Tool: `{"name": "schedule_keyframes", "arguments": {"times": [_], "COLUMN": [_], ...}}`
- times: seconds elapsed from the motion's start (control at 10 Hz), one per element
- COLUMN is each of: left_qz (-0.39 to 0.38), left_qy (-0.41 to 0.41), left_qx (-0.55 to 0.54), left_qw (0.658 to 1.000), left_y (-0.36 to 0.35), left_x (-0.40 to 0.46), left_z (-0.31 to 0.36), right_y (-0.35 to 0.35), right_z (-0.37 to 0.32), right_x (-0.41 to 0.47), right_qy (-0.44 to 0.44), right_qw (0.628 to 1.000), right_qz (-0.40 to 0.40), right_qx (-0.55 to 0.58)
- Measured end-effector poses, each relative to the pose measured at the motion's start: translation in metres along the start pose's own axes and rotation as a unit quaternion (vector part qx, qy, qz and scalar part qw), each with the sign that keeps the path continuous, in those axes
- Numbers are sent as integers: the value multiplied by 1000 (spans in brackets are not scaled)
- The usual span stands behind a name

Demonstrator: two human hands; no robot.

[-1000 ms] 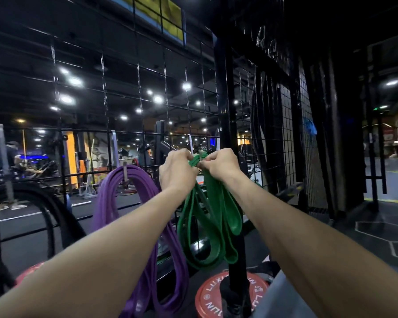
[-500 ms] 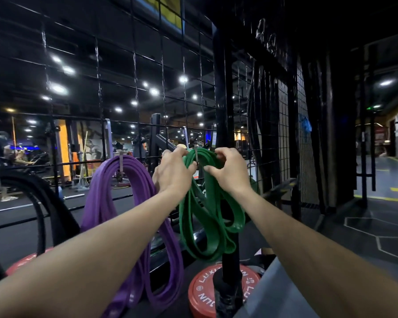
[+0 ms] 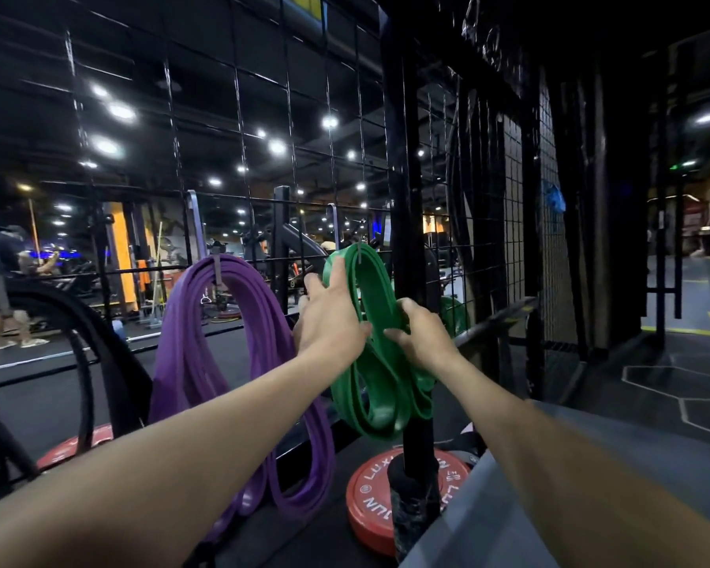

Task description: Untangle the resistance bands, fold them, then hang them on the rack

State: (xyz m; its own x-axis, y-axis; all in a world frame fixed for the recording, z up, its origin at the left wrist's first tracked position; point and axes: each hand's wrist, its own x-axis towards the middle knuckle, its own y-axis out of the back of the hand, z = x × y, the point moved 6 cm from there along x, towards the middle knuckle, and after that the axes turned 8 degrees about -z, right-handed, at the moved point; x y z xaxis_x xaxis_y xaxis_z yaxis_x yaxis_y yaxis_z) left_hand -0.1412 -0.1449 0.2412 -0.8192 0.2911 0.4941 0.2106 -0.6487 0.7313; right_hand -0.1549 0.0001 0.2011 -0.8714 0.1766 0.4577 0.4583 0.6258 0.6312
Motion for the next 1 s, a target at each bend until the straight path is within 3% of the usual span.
{"name": "schedule_keyframes", "arguments": {"times": [0.2, 0.4, 0.5, 0.6, 0.7, 0.8, 0.9, 1.0], "left_qz": [65, 96, 49, -35, -61, -78, -100, -87], "left_qy": [-64, -129, -210, -237, -227, -227, -210, -225], "left_qx": [89, 203, 295, 420, 504, 529, 512, 433], "left_qw": [992, 966, 931, 875, 831, 814, 827, 869], "left_y": [7, 0, -10, -33, -43, -43, -38, -24], "left_x": [-6, -10, -19, -22, -17, -18, -22, -36], "left_z": [19, 2, 6, -1, -13, -14, -10, -3], "right_y": [0, -16, -18, -25, -34, -34, -29, -17], "right_z": [2, 2, 5, 10, 10, 8, 8, 3], "right_x": [-6, -7, -13, -21, -26, -24, -30, -51], "right_qy": [46, 17, 27, 16, 17, -7, -29, -51], "right_qw": [998, 999, 999, 999, 998, 994, 990, 989], "right_qz": [-23, -30, -41, -23, -23, -43, -55, -58], "right_qx": [39, 38, 16, -21, -62, -102, -123, -125]}}
